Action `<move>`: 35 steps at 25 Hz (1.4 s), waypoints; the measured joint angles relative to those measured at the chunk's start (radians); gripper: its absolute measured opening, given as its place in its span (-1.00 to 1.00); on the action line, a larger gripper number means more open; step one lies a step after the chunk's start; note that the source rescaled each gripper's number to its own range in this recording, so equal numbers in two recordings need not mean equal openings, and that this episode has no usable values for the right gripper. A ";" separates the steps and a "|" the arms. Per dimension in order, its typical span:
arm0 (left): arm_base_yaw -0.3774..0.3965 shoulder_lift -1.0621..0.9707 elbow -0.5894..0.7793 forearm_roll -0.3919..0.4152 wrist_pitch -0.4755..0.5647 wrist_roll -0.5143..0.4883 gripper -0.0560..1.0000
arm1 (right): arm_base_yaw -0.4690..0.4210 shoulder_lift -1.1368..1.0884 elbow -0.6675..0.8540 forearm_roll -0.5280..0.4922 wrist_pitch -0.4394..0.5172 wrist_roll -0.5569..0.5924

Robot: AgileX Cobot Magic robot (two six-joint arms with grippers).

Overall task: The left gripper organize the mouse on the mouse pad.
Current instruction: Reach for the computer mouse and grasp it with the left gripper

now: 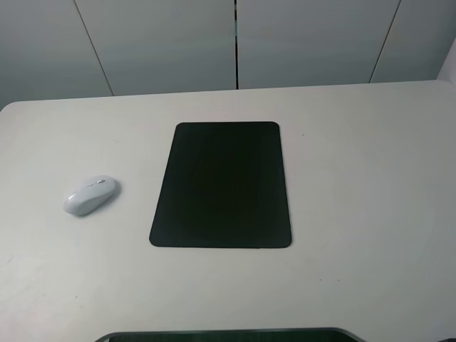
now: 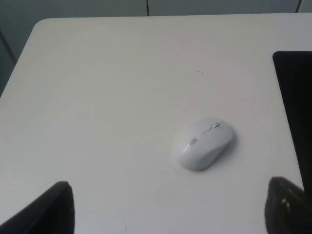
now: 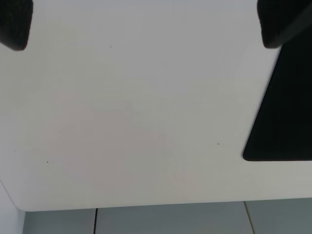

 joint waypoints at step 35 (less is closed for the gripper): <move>0.000 0.000 0.000 0.000 0.000 0.000 1.00 | 0.000 0.000 0.000 0.000 -0.002 0.000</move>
